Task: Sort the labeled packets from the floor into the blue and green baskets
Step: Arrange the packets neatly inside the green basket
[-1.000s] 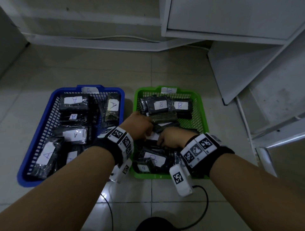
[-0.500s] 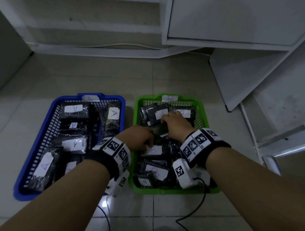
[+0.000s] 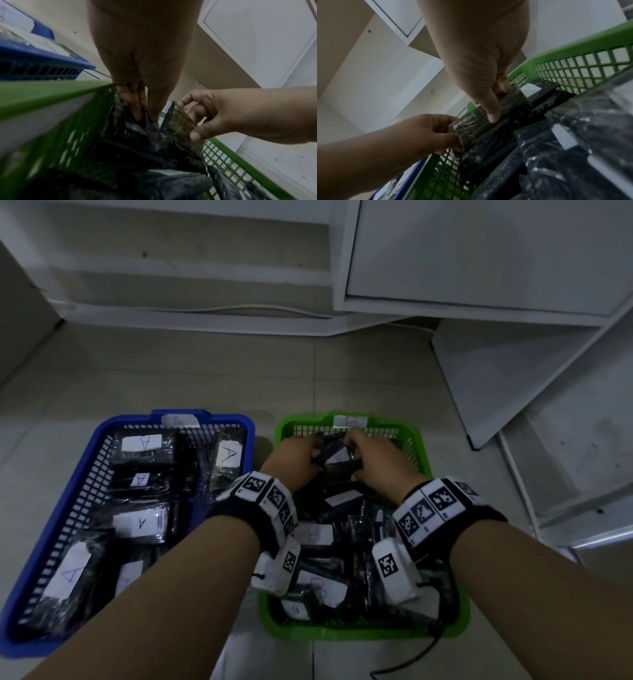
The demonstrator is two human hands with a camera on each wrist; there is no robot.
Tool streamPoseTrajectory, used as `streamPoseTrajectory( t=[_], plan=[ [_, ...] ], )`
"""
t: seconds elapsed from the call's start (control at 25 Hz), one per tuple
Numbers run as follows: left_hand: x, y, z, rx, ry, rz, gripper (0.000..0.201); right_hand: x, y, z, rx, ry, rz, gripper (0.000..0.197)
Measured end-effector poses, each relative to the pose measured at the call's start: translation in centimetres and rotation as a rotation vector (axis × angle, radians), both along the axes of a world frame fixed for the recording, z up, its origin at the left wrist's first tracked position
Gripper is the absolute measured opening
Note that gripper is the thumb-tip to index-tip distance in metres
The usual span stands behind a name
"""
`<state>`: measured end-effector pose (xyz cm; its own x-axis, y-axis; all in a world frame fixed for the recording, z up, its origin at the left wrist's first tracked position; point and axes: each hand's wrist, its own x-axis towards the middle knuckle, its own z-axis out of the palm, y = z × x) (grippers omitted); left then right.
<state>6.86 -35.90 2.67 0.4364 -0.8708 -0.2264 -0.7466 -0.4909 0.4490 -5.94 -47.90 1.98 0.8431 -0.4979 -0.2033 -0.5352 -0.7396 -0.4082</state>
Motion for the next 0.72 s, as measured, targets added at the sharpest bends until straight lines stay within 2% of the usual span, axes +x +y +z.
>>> streamPoseTrajectory(
  t=[0.12, 0.2, 0.32, 0.4, 0.48, 0.6, 0.72],
  plan=[
    [0.2, 0.1, 0.1, -0.063, 0.079, 0.092, 0.028, 0.0, -0.2, 0.0, -0.034, -0.050, 0.024, 0.036],
    [0.5, 0.6, 0.5, -0.087, 0.110, 0.131, 0.026, -0.2, 0.0, 0.0, -0.084, -0.057, 0.079, 0.035],
    [1.4, 1.5, 0.6, -0.105, 0.080, 0.148, 0.033, -0.6, 1.3, -0.4, -0.081, 0.091, 0.216, 0.041],
    [1.6, 2.2, 0.5, -0.155, 0.109, 0.200, 0.034, -0.7, 1.6, -0.8, -0.021, 0.196, 0.278, 0.035],
    [1.5, 2.9, 0.3, -0.209, 0.123, 0.242, 0.033, -0.8, 1.5, -0.8, 0.020, 0.215, 0.287, 0.026],
    [1.5, 3.7, -0.2, -0.217, 0.156, 0.237, 0.033, -0.2, 1.5, -0.4, 0.022, 0.341, 0.301, 0.043],
    [1.6, 4.3, -0.6, -0.226, 0.197, 0.246, 0.035, 0.8, 2.0, -0.5, -0.063, 0.487, 0.377, 0.060]
  ],
)
